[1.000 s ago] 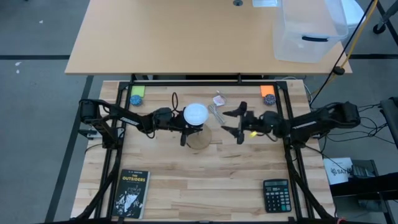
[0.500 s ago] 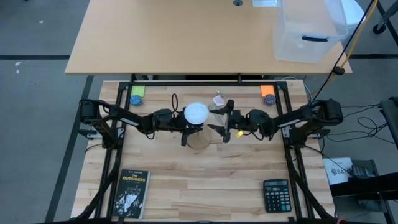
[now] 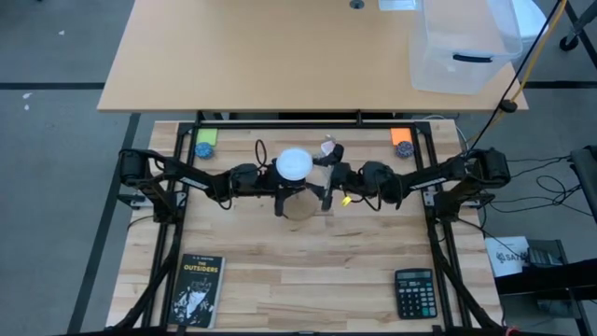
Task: Screw lightbulb
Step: Remove the lightbulb from the lamp
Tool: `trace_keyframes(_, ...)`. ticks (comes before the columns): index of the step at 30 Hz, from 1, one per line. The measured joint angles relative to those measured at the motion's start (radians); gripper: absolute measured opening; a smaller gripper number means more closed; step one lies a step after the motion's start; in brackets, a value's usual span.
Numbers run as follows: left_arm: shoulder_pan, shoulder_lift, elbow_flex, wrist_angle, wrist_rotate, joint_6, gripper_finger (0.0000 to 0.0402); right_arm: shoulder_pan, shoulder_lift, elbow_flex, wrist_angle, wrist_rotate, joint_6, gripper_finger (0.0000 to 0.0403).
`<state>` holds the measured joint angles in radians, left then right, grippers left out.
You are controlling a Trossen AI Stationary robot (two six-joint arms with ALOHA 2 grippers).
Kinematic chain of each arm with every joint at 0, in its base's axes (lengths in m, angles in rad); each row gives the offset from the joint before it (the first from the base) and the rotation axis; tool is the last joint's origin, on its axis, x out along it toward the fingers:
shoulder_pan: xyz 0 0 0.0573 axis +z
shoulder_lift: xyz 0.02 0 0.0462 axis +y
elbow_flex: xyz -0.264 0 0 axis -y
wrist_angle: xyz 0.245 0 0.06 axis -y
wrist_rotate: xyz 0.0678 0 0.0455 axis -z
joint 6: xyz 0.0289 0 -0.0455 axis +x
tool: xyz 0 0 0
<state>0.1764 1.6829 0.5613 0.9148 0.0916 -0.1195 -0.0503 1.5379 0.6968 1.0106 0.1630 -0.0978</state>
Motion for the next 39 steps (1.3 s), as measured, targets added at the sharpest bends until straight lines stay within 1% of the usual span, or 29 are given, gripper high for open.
trace_keyframes(3, 0.000, 0.000, 0.000, 0.001, -0.026, -0.003, 0.0071, 0.000, 0.000, 0.000, 0.010, 0.024, 0.001, 0.0299)
trace_keyframes(8, 0.001, 0.000, 0.000, 0.003, -0.037, -0.005, 0.0071, 0.000, 0.000, 0.006, 0.005, 0.046, 0.004, 0.0299)
trace_keyframes(15, 0.002, 0.000, 0.000, 0.004, -0.048, -0.008, 0.0071, 0.000, 0.000, 0.067, -0.109, 0.046, 0.006, 0.0299)
trace_keyframes(24, 0.002, 0.000, 0.000, 0.003, -0.048, -0.008, 0.0071, 0.003, 0.000, 0.115, -0.137, 0.041, 0.004, 0.0299)
trace_keyframes(30, 0.002, 0.000, -0.001, 0.003, -0.052, -0.010, 0.0071, 0.002, 0.002, 0.161, -0.218, 0.047, 0.004, 0.0299)
trace_keyframes(34, 0.002, 0.000, -0.001, 0.003, -0.053, -0.010, 0.0071, 0.001, 0.024, 0.184, -0.227, 0.041, 0.004, 0.0299)
trace_keyframes(39, 0.002, 0.000, 0.000, 0.004, -0.052, -0.010, 0.0071, -0.004, 0.087, 0.230, -0.223, 0.024, 0.009, 0.0299)
